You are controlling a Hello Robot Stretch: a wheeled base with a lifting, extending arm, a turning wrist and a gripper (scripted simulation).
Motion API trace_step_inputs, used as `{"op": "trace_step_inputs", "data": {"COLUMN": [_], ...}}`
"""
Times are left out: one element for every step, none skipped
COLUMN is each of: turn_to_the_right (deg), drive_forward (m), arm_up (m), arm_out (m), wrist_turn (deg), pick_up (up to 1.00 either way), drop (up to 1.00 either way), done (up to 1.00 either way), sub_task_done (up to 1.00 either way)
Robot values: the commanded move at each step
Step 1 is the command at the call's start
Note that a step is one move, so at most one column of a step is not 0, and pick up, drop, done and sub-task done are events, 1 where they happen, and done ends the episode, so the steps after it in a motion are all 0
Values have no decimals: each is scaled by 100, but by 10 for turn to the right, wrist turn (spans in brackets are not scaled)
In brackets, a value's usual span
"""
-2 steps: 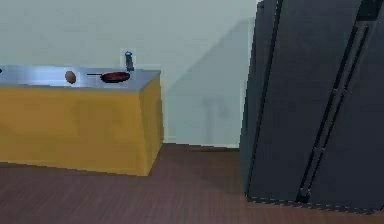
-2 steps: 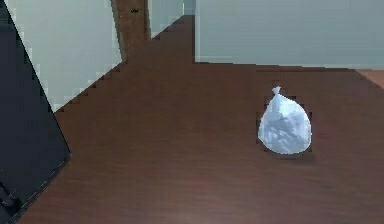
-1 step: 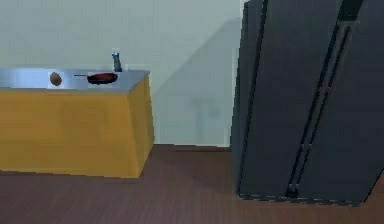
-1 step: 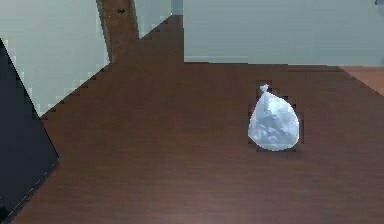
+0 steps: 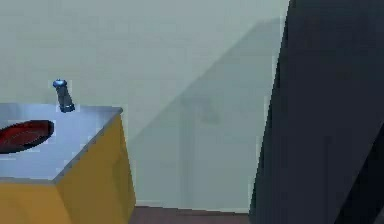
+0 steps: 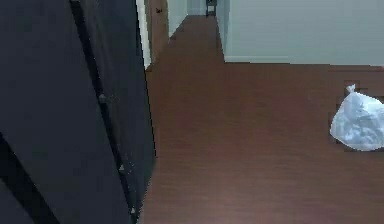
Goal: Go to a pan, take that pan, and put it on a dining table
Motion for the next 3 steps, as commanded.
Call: {"op": "trace_step_inputs", "data": {"turn_to_the_right": [-450, -450, -390], "drive_forward": [0, 0, 0], "arm_up": [0, 0, 0], "arm_out": [0, 0, 0], "wrist_turn": [0, 0, 0], "pick_up": [0, 0, 0], "drop": [0, 0, 0], "done": [0, 0, 0], "sub_task_done": [0, 0, 0]}}
